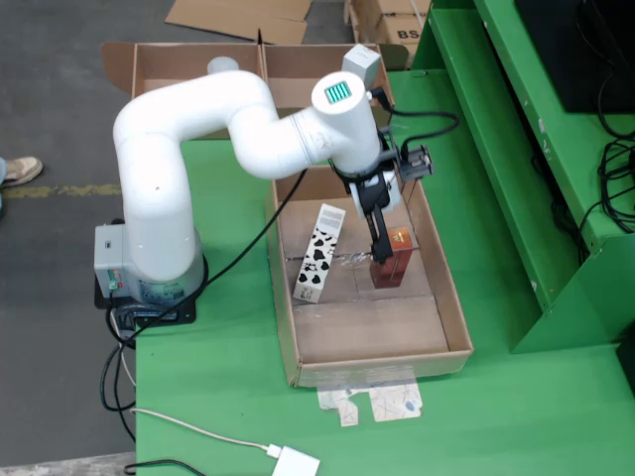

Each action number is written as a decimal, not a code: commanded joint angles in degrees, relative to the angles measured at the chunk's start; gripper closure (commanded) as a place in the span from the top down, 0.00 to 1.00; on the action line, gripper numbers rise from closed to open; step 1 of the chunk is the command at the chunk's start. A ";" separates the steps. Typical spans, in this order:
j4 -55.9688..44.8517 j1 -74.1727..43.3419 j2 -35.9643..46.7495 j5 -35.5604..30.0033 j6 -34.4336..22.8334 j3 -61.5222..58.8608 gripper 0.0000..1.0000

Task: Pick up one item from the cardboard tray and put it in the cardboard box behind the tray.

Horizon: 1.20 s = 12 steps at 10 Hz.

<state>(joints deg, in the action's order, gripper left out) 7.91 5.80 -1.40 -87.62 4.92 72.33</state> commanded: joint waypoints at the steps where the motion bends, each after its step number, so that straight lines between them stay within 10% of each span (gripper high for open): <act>1: -0.29 6.71 3.37 1.71 2.92 -0.51 1.00; 8: -2.32 6.71 -10.50 0.94 4.31 -17.92 1.00; 11: -22.17 2.53 -41.66 -0.41 3.70 -72.33 1.00; 12: -13.30 1.80 -44.68 0.39 3.40 -72.33 1.00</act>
<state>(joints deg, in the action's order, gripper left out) -0.35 10.01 -13.53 -87.62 9.22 58.18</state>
